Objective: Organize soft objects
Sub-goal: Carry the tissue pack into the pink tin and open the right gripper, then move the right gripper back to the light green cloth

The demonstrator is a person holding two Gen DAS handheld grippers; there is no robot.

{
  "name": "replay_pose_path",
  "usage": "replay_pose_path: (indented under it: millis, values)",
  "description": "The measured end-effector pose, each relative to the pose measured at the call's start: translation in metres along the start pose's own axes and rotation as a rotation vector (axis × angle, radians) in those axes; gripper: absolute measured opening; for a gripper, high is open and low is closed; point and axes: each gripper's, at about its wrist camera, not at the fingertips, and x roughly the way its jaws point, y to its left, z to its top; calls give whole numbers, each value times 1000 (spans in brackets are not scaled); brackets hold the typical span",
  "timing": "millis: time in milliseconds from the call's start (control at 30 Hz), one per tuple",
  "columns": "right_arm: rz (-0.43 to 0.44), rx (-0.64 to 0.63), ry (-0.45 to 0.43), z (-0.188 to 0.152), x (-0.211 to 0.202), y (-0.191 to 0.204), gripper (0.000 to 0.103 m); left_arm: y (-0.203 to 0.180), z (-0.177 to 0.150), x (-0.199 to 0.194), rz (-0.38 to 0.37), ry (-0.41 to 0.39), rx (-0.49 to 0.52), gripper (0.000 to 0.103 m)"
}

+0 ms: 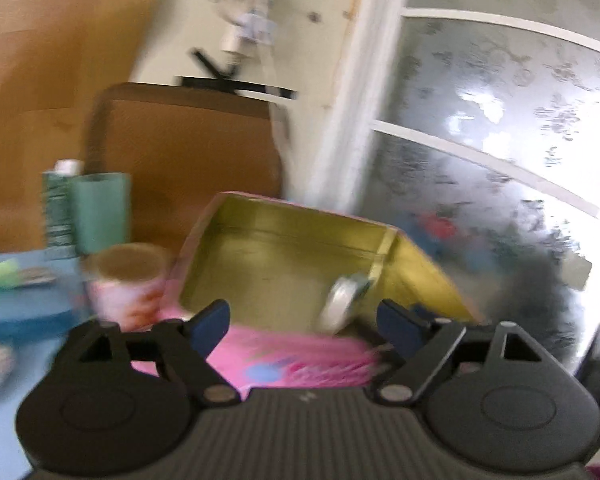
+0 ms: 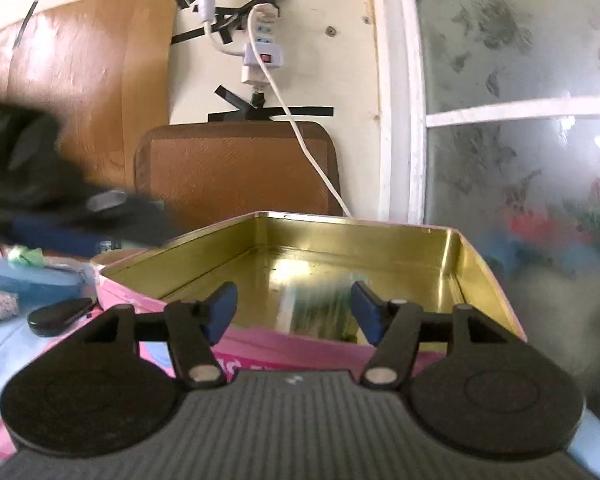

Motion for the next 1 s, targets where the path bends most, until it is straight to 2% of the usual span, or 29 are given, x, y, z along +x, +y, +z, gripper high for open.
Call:
replay_pose_path:
  millis: [133, 233, 400, 500, 533, 633, 667, 800, 867, 933, 967, 1000]
  values:
    - [49, -15, -42, -4, -7, 13, 65, 52, -25, -29, 122, 32, -92, 84]
    - [143, -47, -40, -3, -10, 33, 61, 95, -42, -56, 234, 45, -161, 83]
    - [360, -81, 69, 3, -6, 70, 33, 150, -72, -100, 453, 47, -194, 83]
    - [467, -90, 146, 7, 3, 96, 28, 168, -82, -122, 546, 17, -191, 83]
    - [491, -106, 155, 8, 5, 106, 28, 174, -83, -127, 558, -1, -208, 83]
    - [545, -140, 174, 21, 23, 139, 29, 183, -82, -133, 531, -38, -275, 84]
    - [564, -117, 190, 27, 32, 148, 30, 186, -82, -133, 526, -39, -285, 84]
    - [632, 6, 236, 49, 79, 181, 44, 191, -84, -137, 508, -59, -315, 84]
    - [633, 9, 280, 50, 107, 202, 49, 191, -88, -141, 501, -74, -336, 84]
    - [621, -11, 322, 47, 128, 221, 50, 194, -90, -142, 494, -85, -354, 84]
    - [615, -29, 337, 44, 134, 230, 48, 194, -89, -143, 491, -89, -358, 84]
    - [608, -51, 345, 40, 137, 237, 20, 193, -89, -144, 490, -96, -361, 84]
